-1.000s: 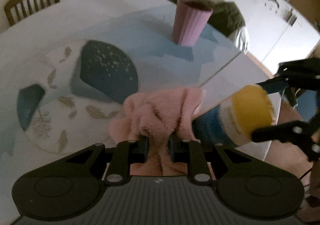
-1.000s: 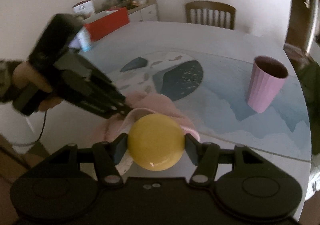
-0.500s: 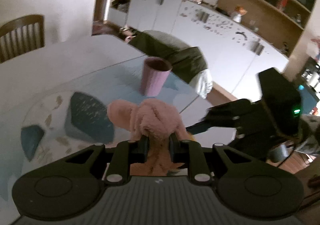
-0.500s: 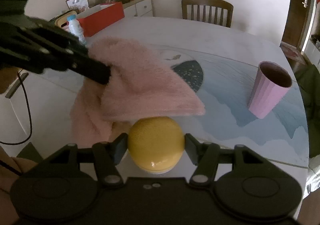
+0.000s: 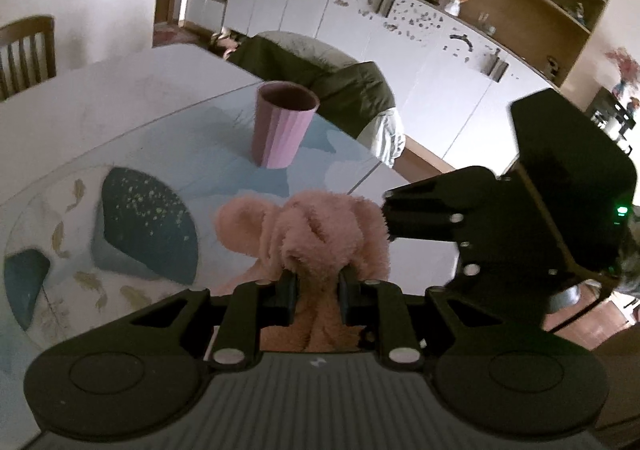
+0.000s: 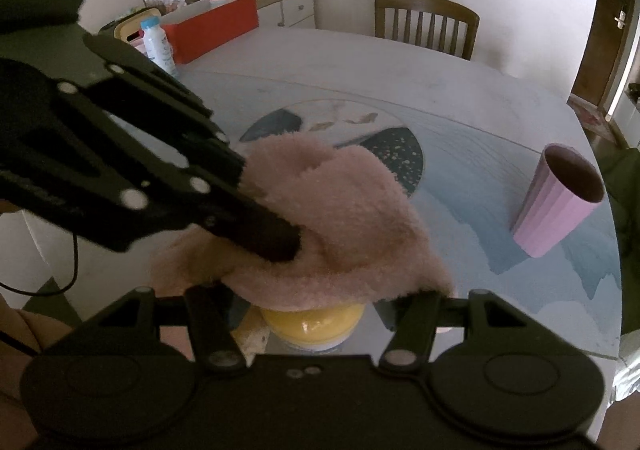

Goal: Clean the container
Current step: 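Continue wiping around the yellow cap with the towel in the left tool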

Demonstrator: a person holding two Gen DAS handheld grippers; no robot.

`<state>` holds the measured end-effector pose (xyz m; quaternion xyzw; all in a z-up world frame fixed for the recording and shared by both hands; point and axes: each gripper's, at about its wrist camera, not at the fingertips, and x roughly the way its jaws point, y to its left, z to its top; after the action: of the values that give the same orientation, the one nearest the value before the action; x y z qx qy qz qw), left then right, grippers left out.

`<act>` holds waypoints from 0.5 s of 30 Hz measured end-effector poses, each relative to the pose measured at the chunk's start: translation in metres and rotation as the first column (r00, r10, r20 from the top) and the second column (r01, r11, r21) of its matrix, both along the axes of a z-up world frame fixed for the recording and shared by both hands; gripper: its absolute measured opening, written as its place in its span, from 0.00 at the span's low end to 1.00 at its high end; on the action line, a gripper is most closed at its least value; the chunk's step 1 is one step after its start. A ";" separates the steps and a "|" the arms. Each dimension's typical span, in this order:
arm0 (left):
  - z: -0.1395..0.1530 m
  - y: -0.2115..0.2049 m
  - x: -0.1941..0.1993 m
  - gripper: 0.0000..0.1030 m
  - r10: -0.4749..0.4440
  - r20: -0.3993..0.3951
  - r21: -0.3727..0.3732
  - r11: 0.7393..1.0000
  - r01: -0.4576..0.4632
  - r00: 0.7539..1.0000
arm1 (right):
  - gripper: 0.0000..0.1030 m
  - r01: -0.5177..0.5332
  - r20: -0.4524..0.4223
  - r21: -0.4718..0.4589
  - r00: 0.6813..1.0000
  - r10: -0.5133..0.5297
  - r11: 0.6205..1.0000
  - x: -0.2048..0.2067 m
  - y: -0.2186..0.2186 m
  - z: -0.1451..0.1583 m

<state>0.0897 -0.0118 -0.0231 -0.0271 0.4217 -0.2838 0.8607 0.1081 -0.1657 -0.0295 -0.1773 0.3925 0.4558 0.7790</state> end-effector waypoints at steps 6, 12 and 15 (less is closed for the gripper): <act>-0.012 0.014 0.014 0.19 0.032 -0.039 -0.040 0.999 -0.033 0.999 | 0.58 0.010 -0.006 0.008 1.000 -0.010 1.000 0.003 0.001 0.000; -0.015 0.018 0.023 0.19 0.074 -0.055 -0.022 0.997 -0.076 0.996 | 0.58 0.019 -0.009 0.013 1.000 -0.019 1.000 0.007 0.000 0.000; -0.023 0.017 0.027 0.19 0.089 -0.068 0.023 0.996 -0.088 0.994 | 0.58 0.016 -0.011 0.015 1.000 -0.016 1.000 0.008 -0.002 0.000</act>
<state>0.1165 0.0051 -0.0463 -0.0472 0.4525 -0.2401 0.8575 0.1158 -0.1677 -0.0298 -0.1659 0.3945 0.4534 0.7818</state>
